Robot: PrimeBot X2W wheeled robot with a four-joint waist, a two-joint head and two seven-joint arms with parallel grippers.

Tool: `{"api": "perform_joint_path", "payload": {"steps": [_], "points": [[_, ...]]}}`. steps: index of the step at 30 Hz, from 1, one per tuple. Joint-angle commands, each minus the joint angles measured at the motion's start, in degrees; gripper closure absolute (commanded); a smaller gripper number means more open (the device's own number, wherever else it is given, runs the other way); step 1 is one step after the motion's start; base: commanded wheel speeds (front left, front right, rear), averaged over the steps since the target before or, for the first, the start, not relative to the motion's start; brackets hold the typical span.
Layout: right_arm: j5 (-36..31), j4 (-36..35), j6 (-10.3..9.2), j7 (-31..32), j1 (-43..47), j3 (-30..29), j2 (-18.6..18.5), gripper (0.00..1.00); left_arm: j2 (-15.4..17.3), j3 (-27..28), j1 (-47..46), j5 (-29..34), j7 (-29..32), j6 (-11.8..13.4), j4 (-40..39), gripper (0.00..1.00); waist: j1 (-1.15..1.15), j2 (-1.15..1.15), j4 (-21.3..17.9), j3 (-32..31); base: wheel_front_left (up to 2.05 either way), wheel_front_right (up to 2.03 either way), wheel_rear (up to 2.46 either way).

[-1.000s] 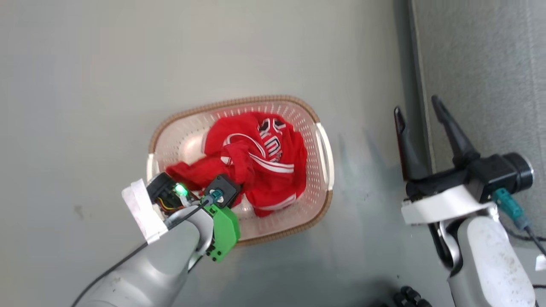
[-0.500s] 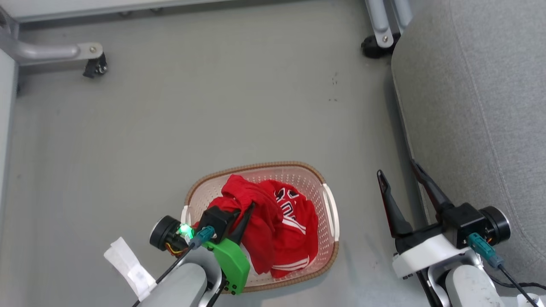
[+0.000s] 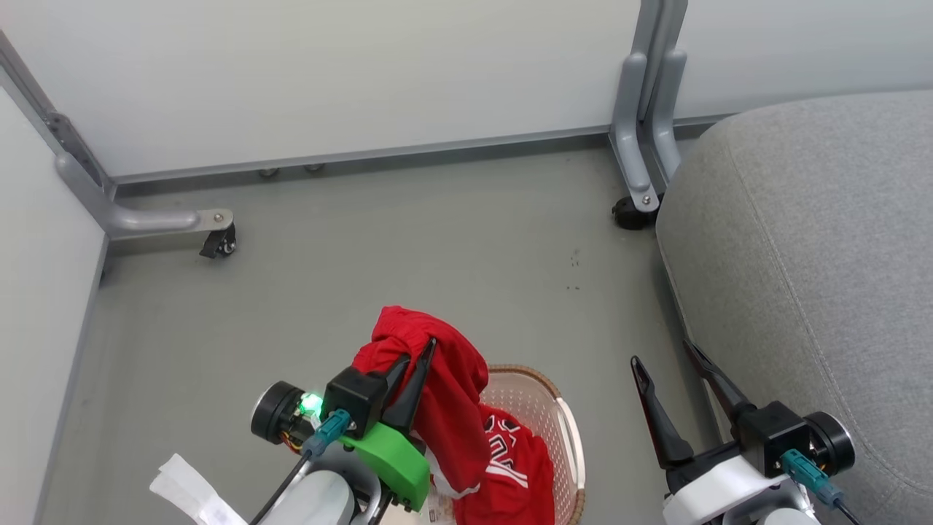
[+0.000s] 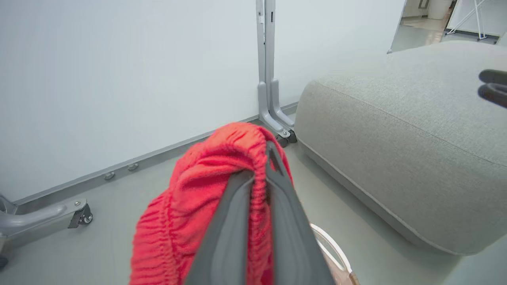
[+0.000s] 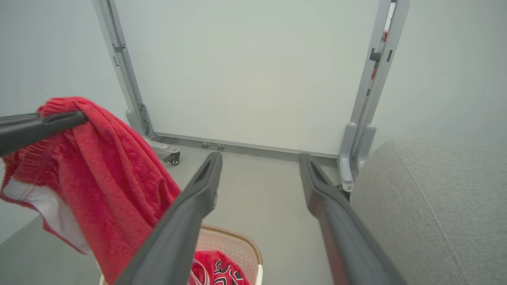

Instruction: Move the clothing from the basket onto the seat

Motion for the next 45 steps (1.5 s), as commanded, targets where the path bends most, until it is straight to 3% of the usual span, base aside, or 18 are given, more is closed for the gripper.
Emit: {"api": "perform_joint_path", "payload": {"steps": [1, 14, 22, 30, 45], "points": [[0.4, 0.1, -0.08, -0.1, 0.9, 0.1, -0.2, 0.0, -0.1, 0.8, 0.9, 0.6, 0.0, -0.1, -1.2, 1.0, 0.01, 0.0, 0.3, -2.1, 0.0, 0.0, 0.0], [1.5, -0.4, -0.08, -0.1, 1.3, 1.8, -0.2, 0.0, -1.4, 4.5, -0.1, 4.6, 0.0, -1.4, -9.6, 1.0, 0.01, 0.0, 0.3, -2.8, 0.0, 0.0, 0.0], [3.7, 1.5, -0.08, -0.1, -0.9, 10.6, -0.4, 0.0, -2.6, 3.2, -2.7, 6.0, 0.0, -2.9, -12.2, 1.0, 0.01, 0.0, 0.9, -2.9, 0.0, 0.0, 0.0], [5.0, 3.2, -0.08, -0.1, -4.8, 14.7, -0.2, 0.0, -3.8, -0.1, -5.8, 6.4, 0.8, -4.3, -15.3, 1.0, 0.01, 0.0, 1.0, -2.6, 0.0, 0.0, 0.0], [4.5, 6.1, -0.08, -0.1, -6.4, 13.2, -0.2, 0.0, -4.5, -5.1, -6.5, 4.8, 5.5, -5.4, -20.1, 1.0, 0.01, 0.0, 1.9, -2.8, 0.0, 0.0, 0.0]]}}
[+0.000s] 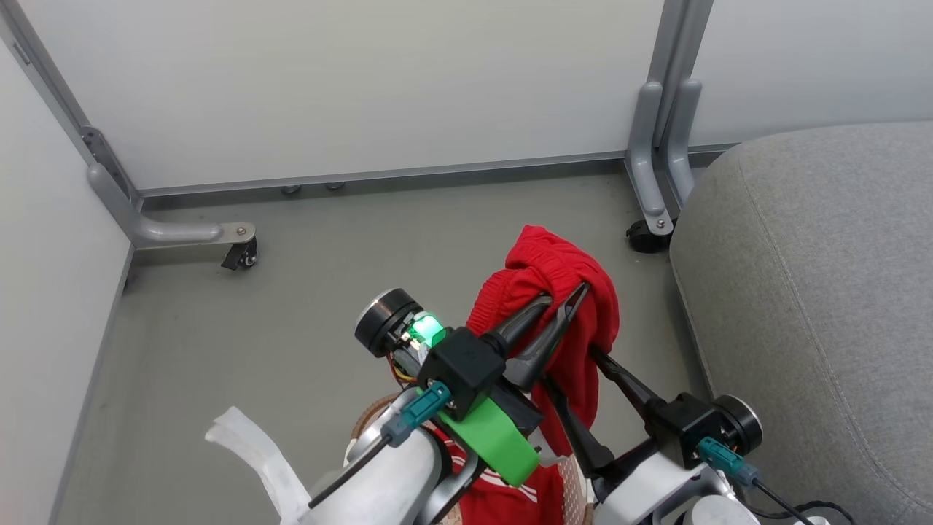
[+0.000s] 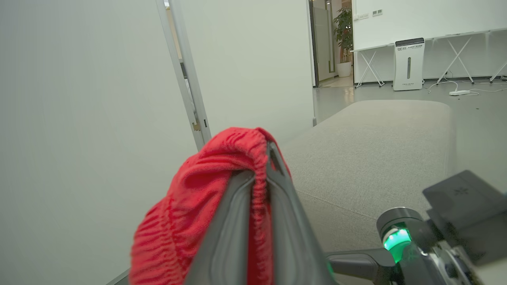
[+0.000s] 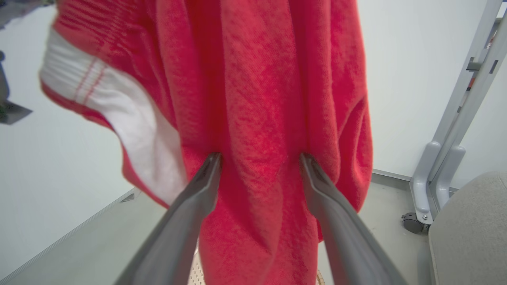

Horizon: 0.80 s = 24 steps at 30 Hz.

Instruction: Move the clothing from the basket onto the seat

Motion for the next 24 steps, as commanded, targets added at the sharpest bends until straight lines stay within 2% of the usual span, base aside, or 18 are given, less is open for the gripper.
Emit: {"api": "perform_joint_path", "payload": {"steps": [1, 5, 6, 7, 10, 11, 12, 24], "points": [[-0.3, 0.4, -0.08, -0.1, 0.1, -0.4, -0.2, 0.0, -0.1, -0.3, -0.7, -0.2, 0.2, -0.1, -0.4, 1.0, 0.0, 0.0, 0.0, 0.0, 0.0, 0.0, 0.0], [-0.2, 0.8, -0.08, -0.1, 0.2, -0.4, -0.2, 0.0, 0.0, -1.2, -0.7, -0.4, 0.9, -0.3, -0.8, 1.0, 0.0, 0.0, -0.1, -0.1, 0.0, 0.0, 0.0], [-0.2, 0.9, -0.08, -0.1, 0.1, -0.4, -0.2, 0.09, 0.1, -1.3, -0.7, -0.5, 1.0, -0.3, -0.9, 1.0, 0.0, 0.0, -0.2, -0.1, 0.0, 0.0, 0.0], [0.0, 1.1, -0.08, -0.1, -0.1, -0.3, -0.2, 0.44, 0.2, -1.5, -0.7, -0.6, 1.2, -0.3, -1.0, 1.0, 0.0, 0.0, -0.2, -0.1, 0.0, 0.0, 0.0], [0.4, 1.8, -0.08, -0.1, -0.4, 0.0, -0.2, 0.84, 0.4, -1.9, -0.8, -0.9, 1.5, -0.4, -1.2, 1.0, 0.0, 0.0, -0.3, -0.1, 0.0, 0.0, 0.0], [0.5, 1.9, -0.08, -0.1, -0.6, 0.0, -0.2, 0.95, 0.5, -2.0, -0.8, -0.9, 1.6, -0.5, -1.2, 1.0, 0.0, 0.0, -0.3, -0.1, 0.0, 0.0, 0.0], [0.5, 2.1, -0.08, -0.1, -0.8, 0.1, -0.2, 1.0, 0.5, -2.0, -0.8, -1.0, 1.7, -0.5, -1.1, 1.0, 0.0, 0.0, -0.3, 0.0, 0.0, 0.0, 0.0], [1.2, 2.5, -0.08, -0.1, -0.9, 0.5, -0.2, 1.0, 1.1, -2.2, -1.2, -1.9, 1.3, -0.5, 1.1, 1.0, 0.0, 0.0, -0.1, 0.5, 0.0, 0.0, 0.0]]}}
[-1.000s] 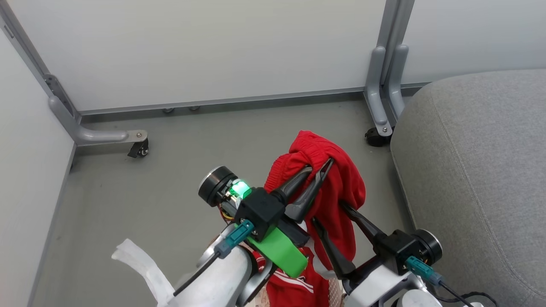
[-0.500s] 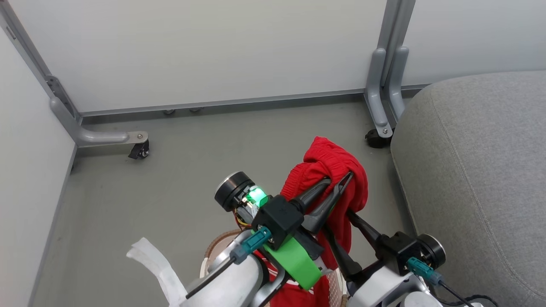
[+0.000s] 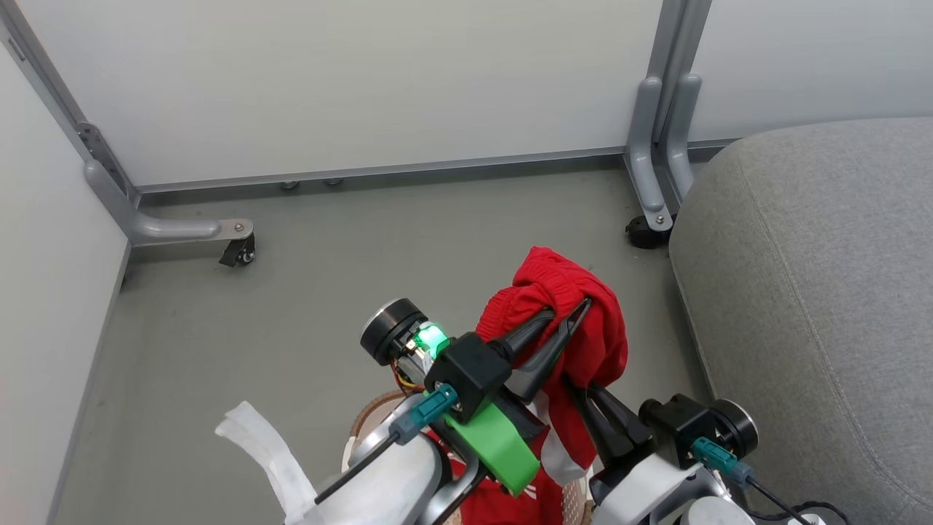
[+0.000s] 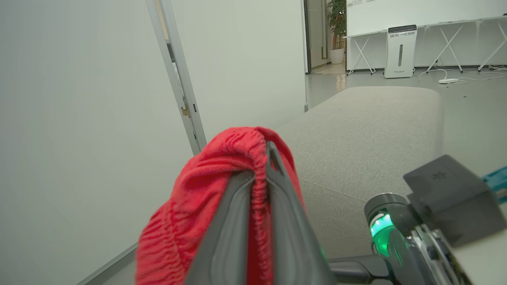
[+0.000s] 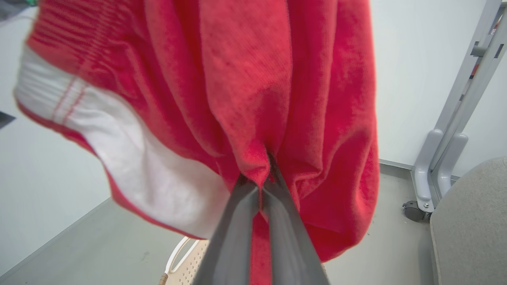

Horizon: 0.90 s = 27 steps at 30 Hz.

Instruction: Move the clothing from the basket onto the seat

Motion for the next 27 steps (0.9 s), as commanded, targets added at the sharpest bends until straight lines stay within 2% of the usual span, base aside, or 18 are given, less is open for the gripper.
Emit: {"api": "perform_joint_path", "payload": {"steps": [1, 6, 7, 8, 9, 10, 27], "points": [[0.6, 0.1, -0.08, -0.1, -0.3, 0.1, -0.2, 1.0, 0.3, 0.1, -0.9, -0.6, 0.0, -0.2, 0.3, 1.0, 0.0, 0.0, 0.0, 0.0, 0.0, 0.0, 0.0], [0.6, 0.0, -0.08, -0.1, -0.5, 0.3, -0.2, 1.0, 0.3, 0.3, -0.8, -1.3, 0.5, 0.1, 1.1, 1.0, 0.0, 0.0, -0.2, 0.2, 0.0, 0.0, 0.0], [0.6, 0.0, -0.08, -0.1, -0.6, 0.3, -0.2, 1.0, 0.4, 0.2, -0.6, -1.6, 1.0, 0.1, 1.4, 0.87, 0.0, 0.0, -0.2, 0.2, 0.0, 0.0, 0.0], [0.6, 0.0, -0.08, -0.1, -0.6, 0.3, -0.2, 1.0, 0.4, 0.2, -0.6, -1.7, 1.1, 0.1, 1.6, 0.69, 0.0, 0.0, -0.3, 0.2, 0.0, 0.0, 0.0], [0.6, 0.0, -0.08, -0.1, -0.6, 0.2, -0.2, 1.0, 0.5, 0.2, -0.6, -1.6, 1.4, 0.3, 1.7, 0.15, 0.0, 0.0, -0.3, 0.3, 0.0, 0.0, 0.0], [0.6, 0.1, -0.08, -0.1, -0.6, 0.1, -0.2, 1.0, 0.6, 0.2, -0.7, -1.6, 1.5, 0.4, 1.8, 0.0, 0.0, 0.0, -0.3, 0.3, 0.0, 0.0, 0.0], [1.2, -0.6, -0.08, -0.1, -0.5, -2.2, -0.2, 1.0, 2.2, -0.3, -1.3, -2.5, 4.4, 1.0, 3.9, 0.0, 0.0, 0.0, -0.6, 0.9, 0.0, 0.0, 0.0]]}}
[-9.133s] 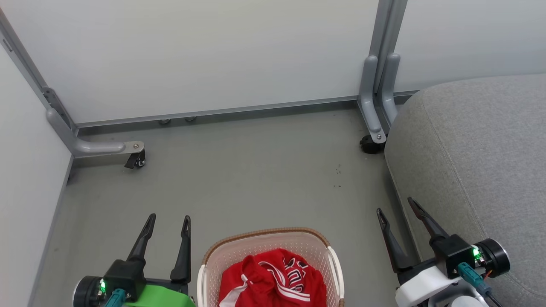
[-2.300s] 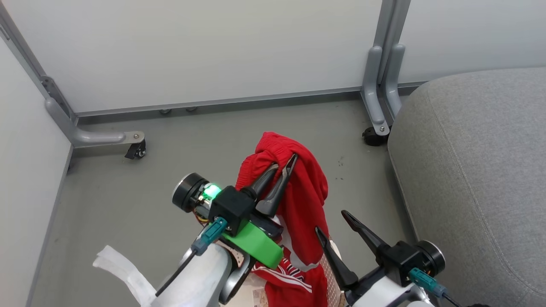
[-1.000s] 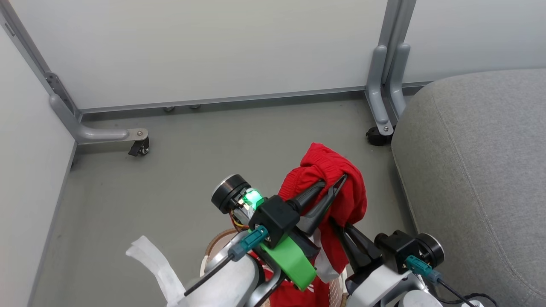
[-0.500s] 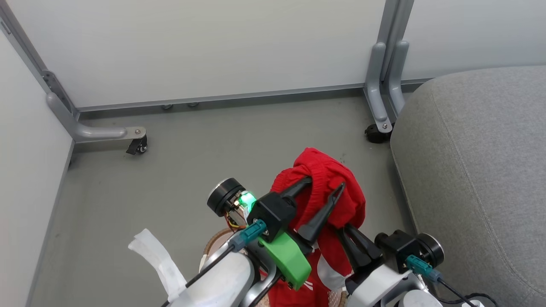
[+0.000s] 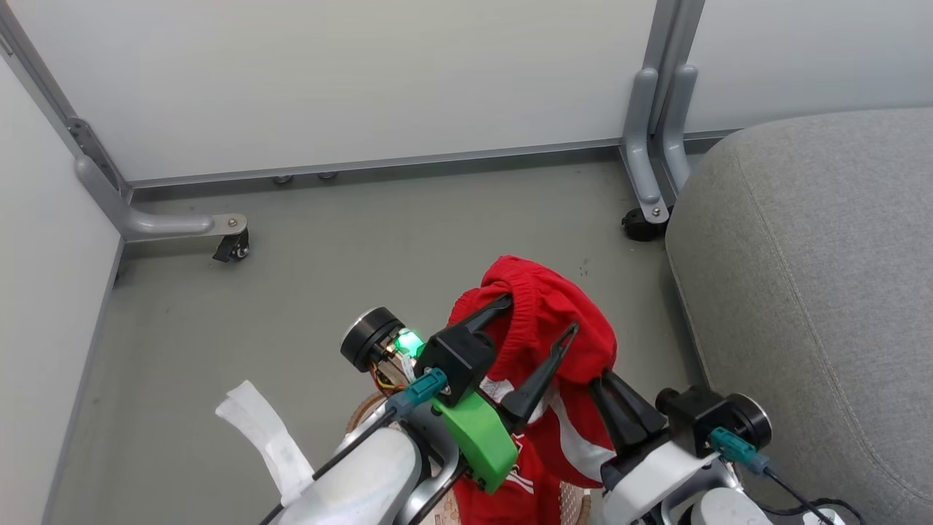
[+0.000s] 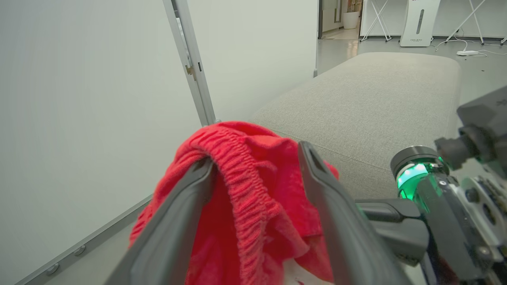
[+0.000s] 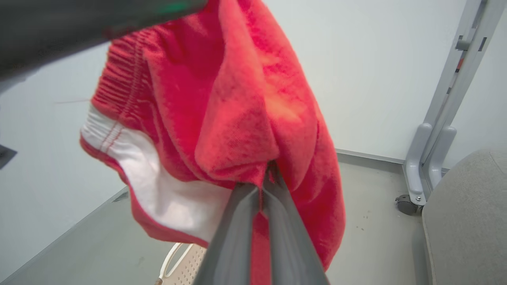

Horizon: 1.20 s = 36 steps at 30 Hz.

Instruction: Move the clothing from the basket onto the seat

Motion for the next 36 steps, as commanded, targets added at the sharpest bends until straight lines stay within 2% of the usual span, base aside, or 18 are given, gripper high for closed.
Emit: {"api": "perform_joint_path", "payload": {"steps": [1, 12, 20, 26, 36], "points": [[0.7, -0.6, -0.08, -0.1, -0.3, -1.1, -0.3, 1.0, 0.4, 0.0, -0.7, -0.1, 0.0, 0.4, 0.2, 0.0, 0.0, 0.0, 0.0, 0.0, 0.0, 0.0, 0.0], [1.0, -3.2, -0.08, -0.1, 0.9, -9.3, -0.2, 1.0, 2.0, 0.2, 0.8, -0.5, -0.3, 1.2, 0.4, 0.0, 0.0, 0.0, -0.9, 0.3, 0.0, 0.0, 0.0], [0.5, -5.7, -0.08, -0.1, 0.9, -12.8, -0.2, 1.0, 4.1, 0.9, 2.6, -1.1, -0.7, 2.4, -0.4, 0.0, 0.0, 0.0, -3.6, 1.2, 0.0, 0.0, 0.0], [0.0, -7.9, -0.08, -0.1, 1.5, -14.2, -0.2, 1.0, 5.5, 1.3, 3.4, -1.6, -0.6, 3.0, -1.3, 0.0, 0.0, 0.0, -6.6, 2.7, 0.0, 0.0, 0.0], [0.1, -12.5, -0.08, -0.1, 1.9, -15.9, -0.2, 1.0, 7.2, 1.0, 1.6, -1.0, -0.2, 2.4, -3.3, 0.0, 0.0, 0.0, -14.7, 7.0, 0.0, 0.0, 0.0]]}}
